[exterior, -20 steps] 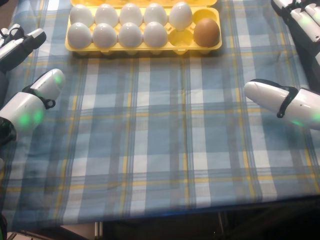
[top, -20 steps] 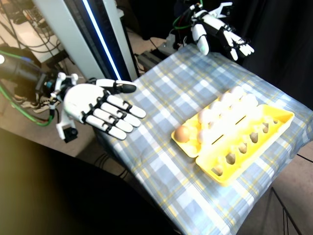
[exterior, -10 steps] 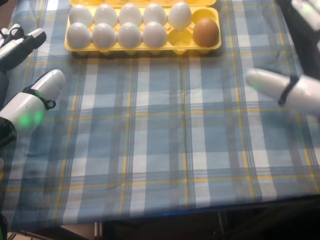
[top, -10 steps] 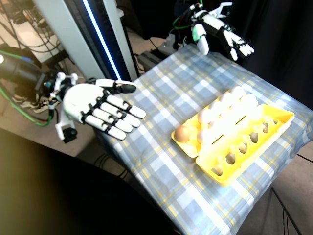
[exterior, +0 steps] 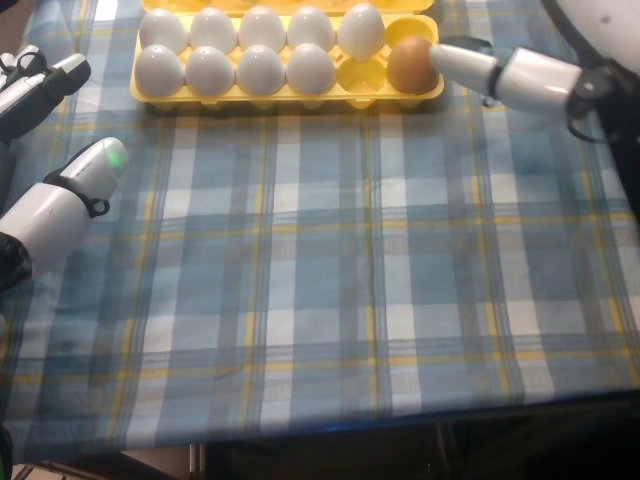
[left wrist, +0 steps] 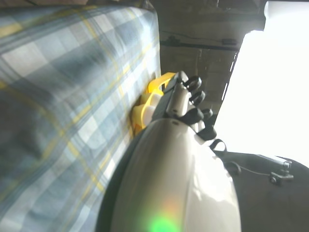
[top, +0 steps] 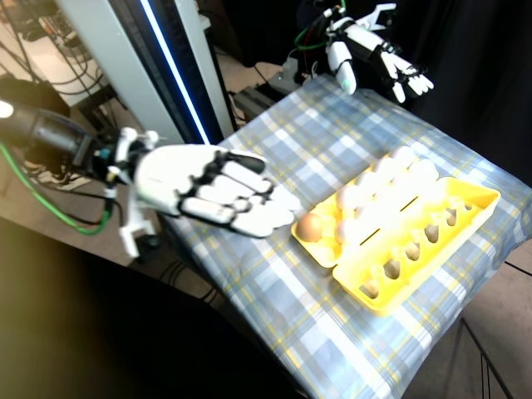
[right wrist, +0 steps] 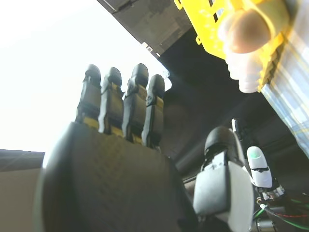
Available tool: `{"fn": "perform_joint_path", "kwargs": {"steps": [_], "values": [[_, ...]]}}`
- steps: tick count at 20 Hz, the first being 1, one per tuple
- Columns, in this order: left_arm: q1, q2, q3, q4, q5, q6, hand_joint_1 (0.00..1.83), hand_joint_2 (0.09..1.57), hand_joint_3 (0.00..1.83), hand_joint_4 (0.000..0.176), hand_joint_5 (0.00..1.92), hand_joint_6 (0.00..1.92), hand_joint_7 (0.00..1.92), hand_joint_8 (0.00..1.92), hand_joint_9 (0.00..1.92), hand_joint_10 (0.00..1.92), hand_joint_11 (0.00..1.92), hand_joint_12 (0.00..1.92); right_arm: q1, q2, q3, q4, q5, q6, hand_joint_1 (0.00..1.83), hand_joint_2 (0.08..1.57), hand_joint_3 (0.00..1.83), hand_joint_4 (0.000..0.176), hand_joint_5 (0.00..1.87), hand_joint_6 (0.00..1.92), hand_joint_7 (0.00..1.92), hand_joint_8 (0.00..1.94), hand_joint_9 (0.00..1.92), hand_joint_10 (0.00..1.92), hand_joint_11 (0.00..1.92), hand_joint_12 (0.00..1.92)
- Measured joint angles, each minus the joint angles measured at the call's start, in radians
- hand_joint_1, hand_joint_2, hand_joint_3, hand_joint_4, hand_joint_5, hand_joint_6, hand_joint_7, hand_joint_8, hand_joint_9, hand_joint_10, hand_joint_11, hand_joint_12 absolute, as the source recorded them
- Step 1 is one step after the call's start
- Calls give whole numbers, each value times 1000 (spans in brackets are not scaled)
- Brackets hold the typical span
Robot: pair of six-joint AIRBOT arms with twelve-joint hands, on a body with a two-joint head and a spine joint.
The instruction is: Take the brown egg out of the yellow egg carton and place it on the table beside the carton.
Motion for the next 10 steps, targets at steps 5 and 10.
{"fn": "perform_joint_path", "kwargs": {"steps": [5, 10], "values": [[0, -3, 7, 2, 5, 0, 365, 1259, 0, 50, 428, 1, 163, 0, 89, 2, 0, 0, 94, -104, 144, 1, -208, 0, 423, 1043, 0, 10, 604, 11, 561, 21, 386, 21, 112, 239], [0, -6, 8, 1, 5, 0, 373, 1262, 0, 50, 425, 0, 168, 1, 80, 1, 0, 0, 123, -208, 299, -2, -380, 100, 686, 1000, 0, 0, 677, 1, 760, 2, 517, 3, 66, 188]]}}
